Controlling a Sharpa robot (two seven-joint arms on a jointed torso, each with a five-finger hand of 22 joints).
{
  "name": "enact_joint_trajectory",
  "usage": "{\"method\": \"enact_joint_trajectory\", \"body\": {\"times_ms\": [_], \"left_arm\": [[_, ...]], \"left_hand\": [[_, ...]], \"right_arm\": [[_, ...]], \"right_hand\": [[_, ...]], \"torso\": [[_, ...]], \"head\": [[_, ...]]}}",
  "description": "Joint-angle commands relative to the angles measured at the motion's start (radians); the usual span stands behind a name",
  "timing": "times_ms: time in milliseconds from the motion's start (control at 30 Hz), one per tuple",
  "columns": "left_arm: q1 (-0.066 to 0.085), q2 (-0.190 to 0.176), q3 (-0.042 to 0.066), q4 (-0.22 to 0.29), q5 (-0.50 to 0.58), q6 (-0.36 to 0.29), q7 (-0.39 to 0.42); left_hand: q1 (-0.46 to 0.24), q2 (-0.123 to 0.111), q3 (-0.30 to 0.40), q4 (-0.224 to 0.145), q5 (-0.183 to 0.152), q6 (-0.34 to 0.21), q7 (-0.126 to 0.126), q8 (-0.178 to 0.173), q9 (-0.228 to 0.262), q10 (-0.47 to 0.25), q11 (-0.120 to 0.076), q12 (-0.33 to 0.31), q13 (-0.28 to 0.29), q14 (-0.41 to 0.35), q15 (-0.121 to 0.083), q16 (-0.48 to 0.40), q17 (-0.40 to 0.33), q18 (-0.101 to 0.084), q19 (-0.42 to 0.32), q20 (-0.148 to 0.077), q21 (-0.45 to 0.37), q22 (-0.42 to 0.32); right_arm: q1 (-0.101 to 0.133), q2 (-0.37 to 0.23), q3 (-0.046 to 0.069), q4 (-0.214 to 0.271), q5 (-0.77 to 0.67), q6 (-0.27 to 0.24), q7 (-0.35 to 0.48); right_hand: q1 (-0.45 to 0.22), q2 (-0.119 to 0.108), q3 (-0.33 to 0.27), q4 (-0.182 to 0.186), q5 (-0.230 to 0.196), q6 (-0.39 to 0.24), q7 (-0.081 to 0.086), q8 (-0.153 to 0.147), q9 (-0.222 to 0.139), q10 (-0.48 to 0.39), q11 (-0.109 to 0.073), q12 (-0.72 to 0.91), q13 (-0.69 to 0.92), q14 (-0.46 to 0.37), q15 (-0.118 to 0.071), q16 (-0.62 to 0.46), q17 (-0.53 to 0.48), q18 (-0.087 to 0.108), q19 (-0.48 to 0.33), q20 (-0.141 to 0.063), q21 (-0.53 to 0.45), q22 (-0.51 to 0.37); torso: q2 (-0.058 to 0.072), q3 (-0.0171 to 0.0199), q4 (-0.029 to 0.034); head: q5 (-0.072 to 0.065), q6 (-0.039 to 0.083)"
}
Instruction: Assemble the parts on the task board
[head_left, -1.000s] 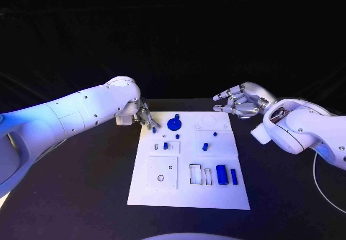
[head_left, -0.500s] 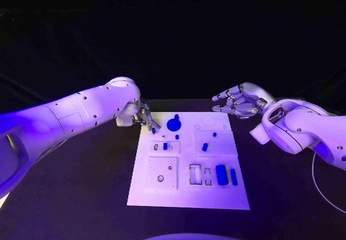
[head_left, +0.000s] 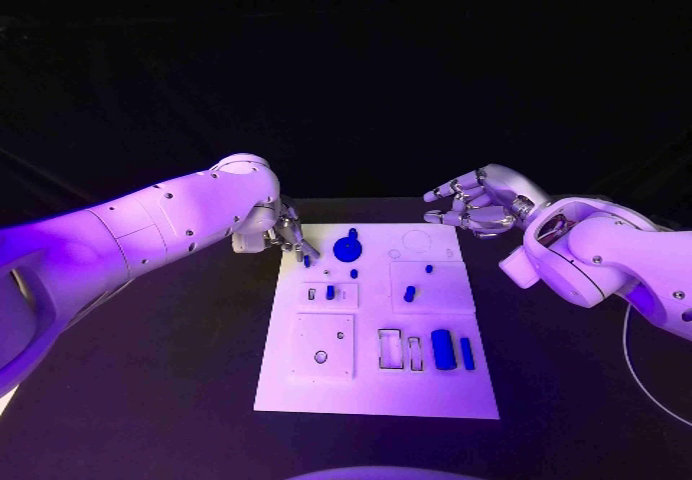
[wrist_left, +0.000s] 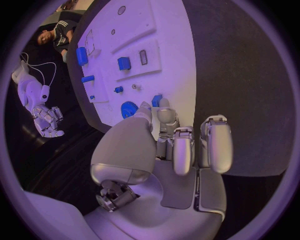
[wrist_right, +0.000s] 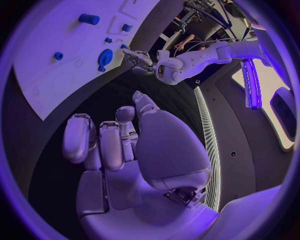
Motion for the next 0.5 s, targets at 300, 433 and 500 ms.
{"method": "enact_joint_trajectory", "body": {"times_ms": [300,433,500], "left_arm": [[0.0,0.001,0.0,0.0,0.014,0.032,0.005],[0.0,0.003,0.0,-0.002,0.014,0.038,0.003],[0.0,0.004,0.0,-0.003,0.015,0.039,0.002]], "left_hand": [[0.127,0.018,0.094,-0.083,0.005,-0.011,-0.009,0.0,-0.002,0.0,-0.011,-0.006,-0.013,0.103,-0.014,0.003,0.263,0.006,0.053,-0.014,0.007,0.121],[0.127,0.017,0.096,-0.084,0.005,-0.01,-0.009,0.0,-0.002,0.0,-0.011,-0.006,-0.013,0.103,-0.014,0.003,0.263,0.005,0.054,-0.014,0.008,0.122],[0.127,0.017,0.098,-0.084,0.005,-0.01,-0.008,0.0,-0.002,0.001,-0.011,-0.005,-0.012,0.103,-0.014,0.003,0.263,0.005,0.054,-0.014,0.008,0.122]], "right_arm": [[-0.001,0.001,0.0,0.0,-0.001,0.012,0.011],[-0.001,0.001,0.0,0.001,-0.001,0.012,0.011],[-0.001,0.001,0.0,0.001,-0.001,0.012,0.011]], "right_hand": [[-0.005,0.004,0.002,0.002,0.006,0.01,0.0,0.005,0.001,0.002,-0.003,0.004,-0.001,0.041,-0.007,-0.006,-0.002,0.013,-0.007,0.002,-0.004,-0.001],[-0.005,0.004,0.002,0.002,0.006,0.01,0.0,0.005,0.001,0.002,-0.003,0.004,-0.001,0.041,-0.007,-0.006,-0.002,0.013,-0.007,0.002,-0.004,-0.001],[-0.006,0.004,0.002,0.002,0.007,0.01,0.0,0.005,0.001,0.004,-0.003,0.008,0.002,0.041,-0.007,-0.005,-0.001,0.013,-0.006,0.002,-0.004,-0.001]], "torso": [[0.0,0.0003,0.0003],[0.0,0.0004,0.0003],[0.0,0.0005,0.0002]], "head": [[0.0,-0.005],[0.001,-0.007],[0.001,-0.007]]}}
